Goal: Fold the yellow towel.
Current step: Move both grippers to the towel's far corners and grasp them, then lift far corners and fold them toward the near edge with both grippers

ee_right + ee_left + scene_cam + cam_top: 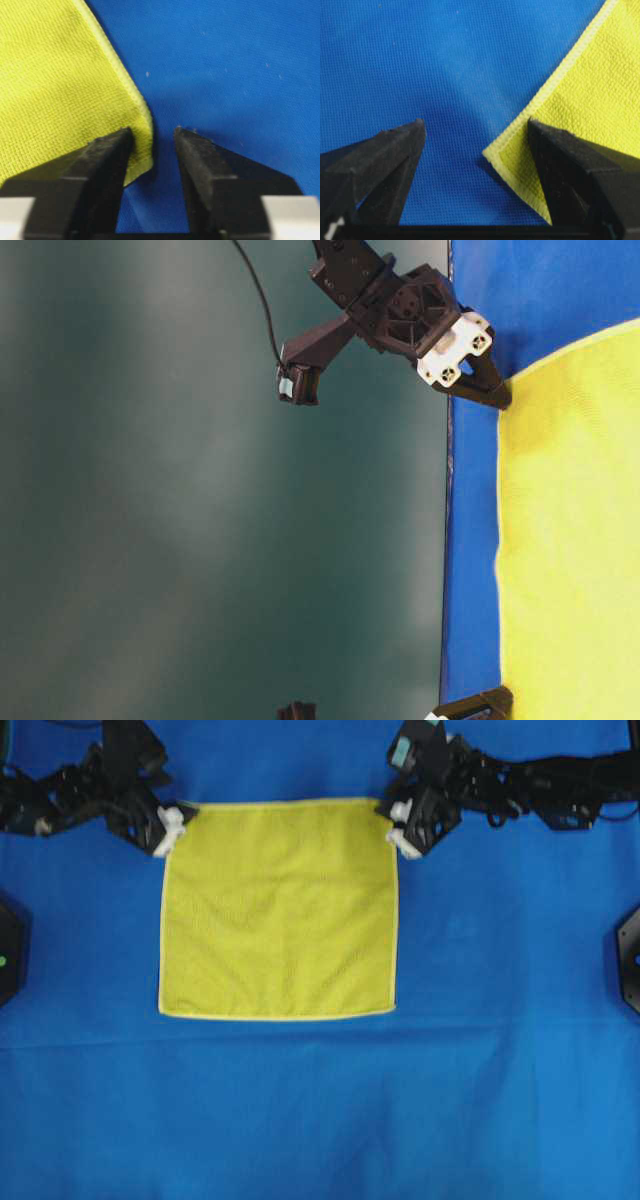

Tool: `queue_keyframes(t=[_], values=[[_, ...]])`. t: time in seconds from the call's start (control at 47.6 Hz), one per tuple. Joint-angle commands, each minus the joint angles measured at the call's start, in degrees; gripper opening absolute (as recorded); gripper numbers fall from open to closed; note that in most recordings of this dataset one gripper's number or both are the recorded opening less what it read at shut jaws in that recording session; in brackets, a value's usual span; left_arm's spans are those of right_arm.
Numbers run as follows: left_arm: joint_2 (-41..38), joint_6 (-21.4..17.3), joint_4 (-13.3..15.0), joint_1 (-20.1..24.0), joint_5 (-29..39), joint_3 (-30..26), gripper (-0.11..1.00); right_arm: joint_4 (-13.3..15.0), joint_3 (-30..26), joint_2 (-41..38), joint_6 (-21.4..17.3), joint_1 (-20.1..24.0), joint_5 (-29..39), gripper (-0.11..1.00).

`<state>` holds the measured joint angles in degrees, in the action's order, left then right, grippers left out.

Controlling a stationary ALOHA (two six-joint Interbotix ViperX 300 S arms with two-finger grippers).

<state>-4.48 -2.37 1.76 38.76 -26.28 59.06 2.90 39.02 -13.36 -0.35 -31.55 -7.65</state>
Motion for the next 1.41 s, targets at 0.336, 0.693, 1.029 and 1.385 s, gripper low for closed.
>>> queue_keyframes(t=[0.336,0.693,1.029,1.385], values=[[1.2,-1.5,-0.3,0.2,2.1,-1.0,0.01,0.4,0.1,1.8,-0.8,0.8,0.1,0.02],[12.0,-3.4,-0.2,-1.3,6.9,-2.1,0.01,0.4,0.6,8.6,-0.7,0.6,1.1,0.02],[13.9,-2.2,-0.2,-5.2,7.2,0.8,0.01,0.3,1.1,9.7,-0.8,1.9,1.8,0.02],[23.1,-0.2,-0.2,-20.5,7.3,9.1,0.01,-2.7,7.0,16.4,-1.0,12.3,3.2,0.02]])
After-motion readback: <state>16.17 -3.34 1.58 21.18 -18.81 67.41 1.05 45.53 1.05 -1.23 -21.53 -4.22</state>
